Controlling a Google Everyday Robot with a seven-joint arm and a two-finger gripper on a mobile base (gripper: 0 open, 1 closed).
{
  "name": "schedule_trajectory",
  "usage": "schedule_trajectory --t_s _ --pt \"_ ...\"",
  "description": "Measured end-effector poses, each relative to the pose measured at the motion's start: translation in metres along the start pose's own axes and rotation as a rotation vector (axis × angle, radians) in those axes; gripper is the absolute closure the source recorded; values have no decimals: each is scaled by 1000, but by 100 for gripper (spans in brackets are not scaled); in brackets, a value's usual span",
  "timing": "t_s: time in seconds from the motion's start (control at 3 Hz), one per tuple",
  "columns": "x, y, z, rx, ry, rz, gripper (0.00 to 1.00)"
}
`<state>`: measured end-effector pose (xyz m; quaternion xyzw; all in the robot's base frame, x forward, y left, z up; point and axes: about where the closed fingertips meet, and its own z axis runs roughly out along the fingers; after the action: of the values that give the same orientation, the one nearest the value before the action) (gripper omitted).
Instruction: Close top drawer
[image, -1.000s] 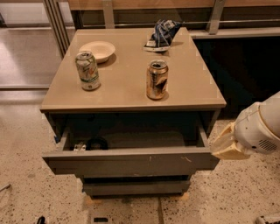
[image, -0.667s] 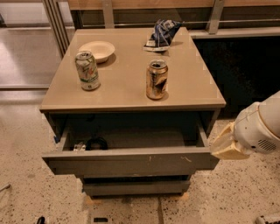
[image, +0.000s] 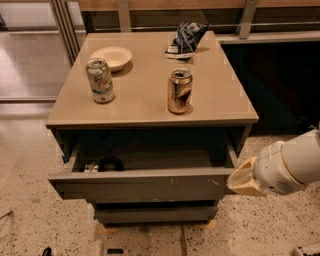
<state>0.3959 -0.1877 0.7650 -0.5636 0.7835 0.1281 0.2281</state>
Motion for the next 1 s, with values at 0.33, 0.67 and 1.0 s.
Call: schedule_trajectory --t_s 0.33,0.67,1.0 --pt "-3 10 44 -28 -70 4 100" --pt "-19 31 88 -90 -139 -7 100" --pt "-19 31 88 -90 -139 -7 100"
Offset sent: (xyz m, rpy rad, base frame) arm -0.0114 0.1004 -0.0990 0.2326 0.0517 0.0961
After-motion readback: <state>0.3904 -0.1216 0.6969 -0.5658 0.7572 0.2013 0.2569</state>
